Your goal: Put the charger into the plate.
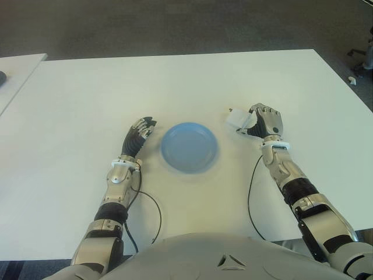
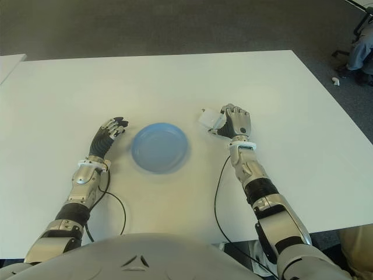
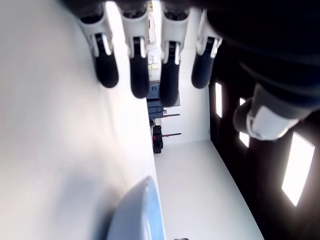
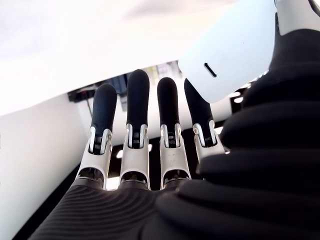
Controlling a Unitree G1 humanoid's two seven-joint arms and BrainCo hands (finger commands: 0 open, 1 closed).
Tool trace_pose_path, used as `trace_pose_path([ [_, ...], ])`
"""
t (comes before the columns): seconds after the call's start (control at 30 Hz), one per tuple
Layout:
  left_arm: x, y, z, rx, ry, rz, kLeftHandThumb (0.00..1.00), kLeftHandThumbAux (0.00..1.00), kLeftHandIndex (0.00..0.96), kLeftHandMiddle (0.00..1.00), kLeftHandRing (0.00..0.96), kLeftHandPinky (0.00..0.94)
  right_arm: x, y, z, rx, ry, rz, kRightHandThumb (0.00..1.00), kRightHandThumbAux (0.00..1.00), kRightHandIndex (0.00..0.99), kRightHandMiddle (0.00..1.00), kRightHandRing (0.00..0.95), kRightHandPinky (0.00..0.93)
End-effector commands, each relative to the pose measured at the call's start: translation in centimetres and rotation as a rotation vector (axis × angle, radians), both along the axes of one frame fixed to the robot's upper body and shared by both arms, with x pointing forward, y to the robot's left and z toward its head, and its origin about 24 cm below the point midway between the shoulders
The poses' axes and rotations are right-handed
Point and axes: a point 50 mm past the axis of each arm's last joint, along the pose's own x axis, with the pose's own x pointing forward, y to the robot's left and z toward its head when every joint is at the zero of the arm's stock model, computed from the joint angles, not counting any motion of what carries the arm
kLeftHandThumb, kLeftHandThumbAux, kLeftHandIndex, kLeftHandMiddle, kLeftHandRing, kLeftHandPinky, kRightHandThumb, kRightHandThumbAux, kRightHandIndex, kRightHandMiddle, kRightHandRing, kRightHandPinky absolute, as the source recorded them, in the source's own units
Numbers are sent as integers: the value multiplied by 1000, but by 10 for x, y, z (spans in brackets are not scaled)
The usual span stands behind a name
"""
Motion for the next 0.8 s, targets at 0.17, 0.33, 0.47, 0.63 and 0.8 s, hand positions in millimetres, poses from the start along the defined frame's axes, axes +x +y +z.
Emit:
trace_pose_path([
  [0.17,-89,-11,-78,-68,496,1,20,510,224,293,264,240,6,3,21,36,-87,2,742,705,442,828,809,742],
  [0.33,-89,-11,-78,-79,496,8,38,517,241,302,290,301,5,6,30,42,-122,16,742,705,442,820,801,739],
  [0.47,-89,-11,-79,-78,503,9,32,523,239,302,298,300,3,12,35,62,-153,44,743,705,442,828,815,785],
  [0.63,-89,-11,-79,-73,501,9,20,522,239,300,299,296,0,16,40,70,-166,66,744,705,442,842,836,816],
  [0.8,-91,-11,-81,-69,506,7,17,518,238,294,290,274,-4,24,44,78,-181,87,744,706,441,853,852,848],
])
